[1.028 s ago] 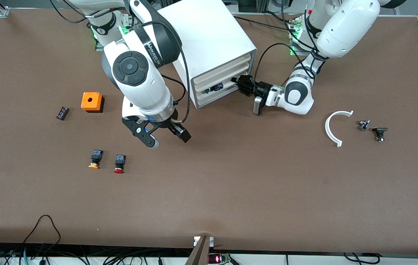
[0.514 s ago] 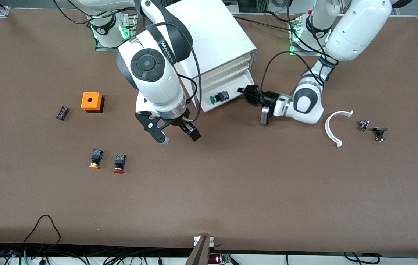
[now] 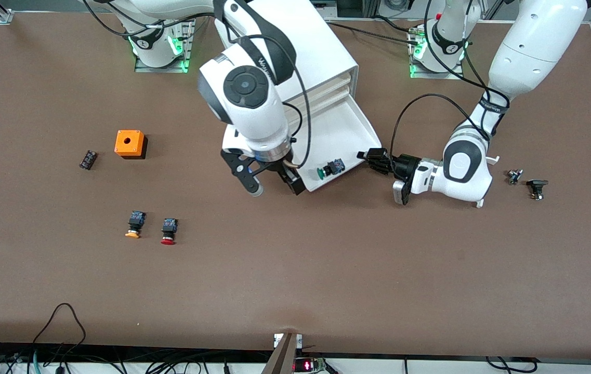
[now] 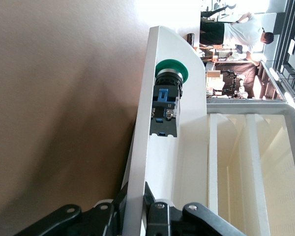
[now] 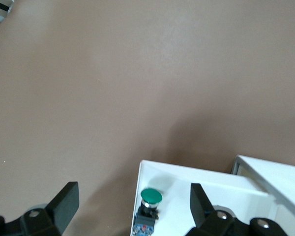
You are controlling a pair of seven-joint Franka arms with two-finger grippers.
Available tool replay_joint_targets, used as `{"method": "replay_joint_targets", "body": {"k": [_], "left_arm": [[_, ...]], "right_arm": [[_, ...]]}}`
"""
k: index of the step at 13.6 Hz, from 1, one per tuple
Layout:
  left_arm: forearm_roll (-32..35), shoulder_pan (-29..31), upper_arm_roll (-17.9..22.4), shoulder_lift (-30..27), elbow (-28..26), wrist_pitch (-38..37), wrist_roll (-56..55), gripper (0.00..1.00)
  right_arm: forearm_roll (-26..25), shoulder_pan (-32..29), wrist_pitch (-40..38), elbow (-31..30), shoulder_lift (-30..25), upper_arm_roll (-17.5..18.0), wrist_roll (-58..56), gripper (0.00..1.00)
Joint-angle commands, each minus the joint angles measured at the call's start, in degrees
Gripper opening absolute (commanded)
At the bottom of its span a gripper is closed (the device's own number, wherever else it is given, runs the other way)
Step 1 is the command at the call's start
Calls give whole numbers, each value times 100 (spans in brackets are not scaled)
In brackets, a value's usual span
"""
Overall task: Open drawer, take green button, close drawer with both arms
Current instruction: 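Pull the drawer open with the left gripper while the right gripper reaches in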
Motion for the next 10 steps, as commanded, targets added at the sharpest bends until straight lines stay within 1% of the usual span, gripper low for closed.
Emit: {"method": "replay_joint_targets", "body": {"k": [1, 2, 3, 4, 5, 8, 10], "left_arm": [[386, 64, 34, 235, 410, -26, -146, 0], [412, 64, 43, 235, 410, -26, -146, 7], [465, 64, 43, 235, 410, -26, -146, 30], [465, 90, 43, 226, 410, -26, -172, 76], [483, 178, 43, 200, 410, -35, -173, 100], [632, 336, 43, 33, 454, -271, -277, 100], [1087, 494, 43, -125, 655, -578, -698, 100]], "right_arm": [[9, 121, 254, 258, 167, 31, 640, 100], [9, 166, 465, 258, 281, 92, 957, 100], [9, 236, 641, 258, 404, 128, 1169, 100], [9, 341, 774, 258, 483, 137, 1292, 100], [9, 429, 879, 258, 571, 128, 1389, 100], [9, 614, 1222, 258, 844, 128, 1670, 100], [9, 693, 1591, 258, 1019, 198, 1995, 100]]}}
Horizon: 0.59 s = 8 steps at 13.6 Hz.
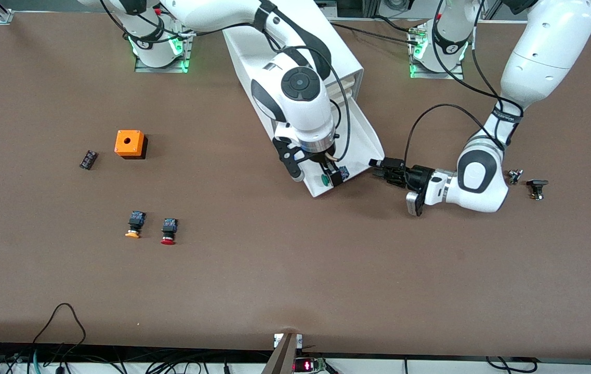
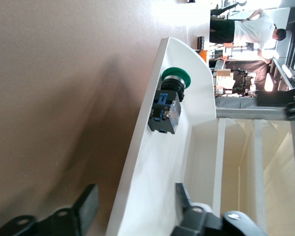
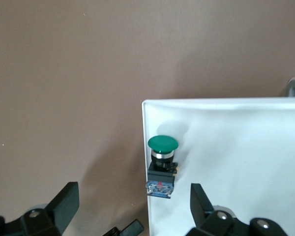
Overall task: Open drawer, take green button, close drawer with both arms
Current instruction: 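Pull the drawer open with the left gripper while the right gripper reaches in, then grasp the green button with the right gripper while the left gripper releases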
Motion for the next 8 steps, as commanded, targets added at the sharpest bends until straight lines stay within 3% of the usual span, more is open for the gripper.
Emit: {"method": "replay_joint_targets", "body": {"k": [1, 8], "left_arm": [[624, 201, -11, -314, 347, -555, -744, 100], [2618, 272, -29, -648, 2139, -2321, -2828, 100]], "right_arm": [[7, 72, 373, 249, 361, 65, 374, 100], [16, 125, 788, 249, 863, 276, 577, 100]]}}
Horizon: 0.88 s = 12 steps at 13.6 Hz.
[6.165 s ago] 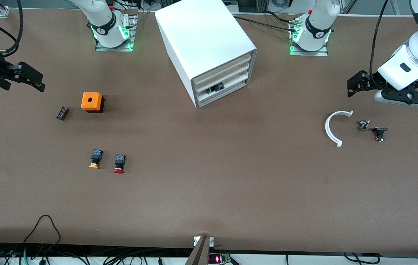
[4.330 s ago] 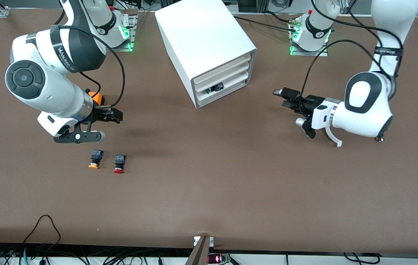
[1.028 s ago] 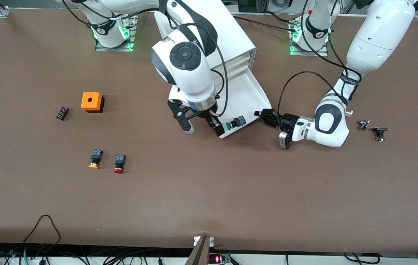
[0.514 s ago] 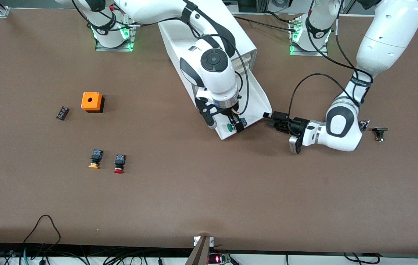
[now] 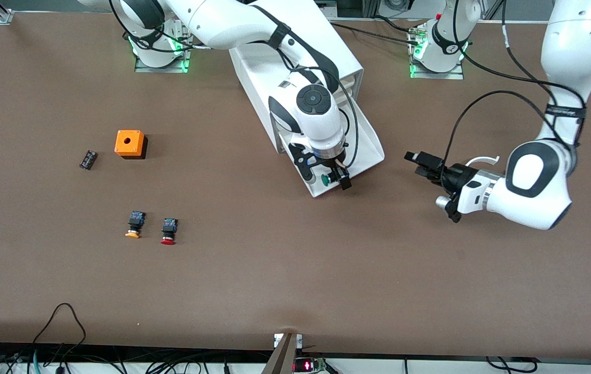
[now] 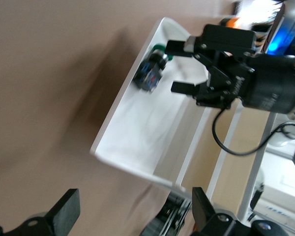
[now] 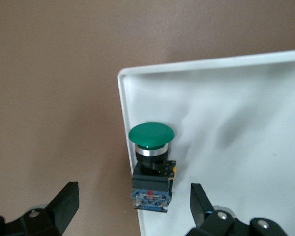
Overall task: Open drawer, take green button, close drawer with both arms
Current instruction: 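Grasp the green button with the right gripper while the left gripper releases, then carry the green button out and lower it beside the red button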
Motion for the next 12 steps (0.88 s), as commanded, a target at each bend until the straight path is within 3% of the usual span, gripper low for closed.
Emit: {"method": "replay_joint_targets", "body": {"k": [1, 3, 4, 5, 8, 9, 12], "left_arm": [[768, 3, -26, -207, 633, -600, -659, 100], [1058, 3, -9, -375, 836, -680, -784, 100], [1356, 3, -17, -419, 976, -706, -828, 100], [1550, 3, -35, -420, 1143, -724, -880, 100], [1867, -32, -78, -463, 1450, -786, -1292, 100], [2112, -50, -105, -498, 1591, -795, -1407, 100], [2920, -85, -157, -736, 1654, -786, -1487, 100]], "right_arm": [[16, 2, 109, 233, 240, 118, 174, 99], [16, 2, 170, 233, 275, 127, 174, 97], [16, 10, 179, 233, 310, 118, 174, 90], [24, 2, 180, 233, 319, 127, 166, 76], [33, 2, 188, 233, 310, 118, 157, 6], [33, 2, 214, 233, 310, 127, 166, 0], [129, -33, -91, 242, 223, 109, 166, 0]]}}
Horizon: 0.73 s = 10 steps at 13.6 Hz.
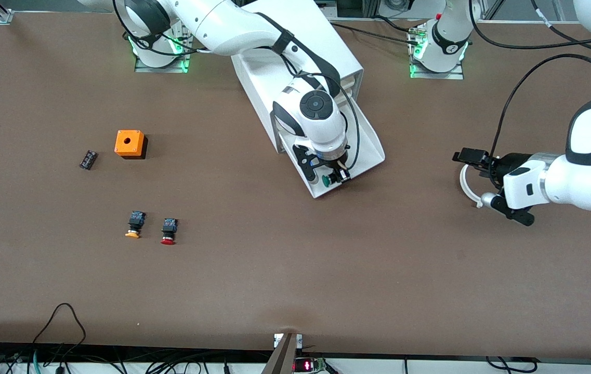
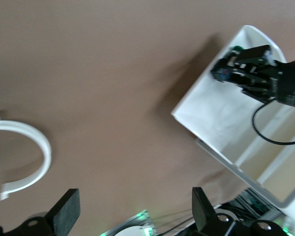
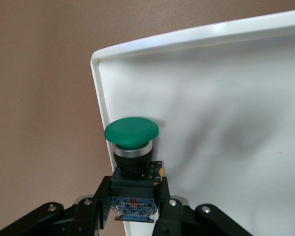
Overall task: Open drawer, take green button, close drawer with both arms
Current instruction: 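Carry the green button out and lower it beside the red button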
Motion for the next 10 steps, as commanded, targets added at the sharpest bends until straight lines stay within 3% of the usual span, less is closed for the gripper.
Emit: {"method": "replay_joint_targets", "body": {"k": [1, 5, 10], "left_arm": [[627, -40, -52, -185, 95, -100, -134, 100], [1488, -312, -52, -273, 340, -74, -152, 100], [1736, -514, -26, -220, 262, -73, -694, 100]], "right_arm": [[125, -55, -509, 379, -50, 30, 64, 0], [125, -265, -1320, 732, -296, 21, -724, 0], [371, -862, -1688, 723, -613, 214, -2999, 0]]}}
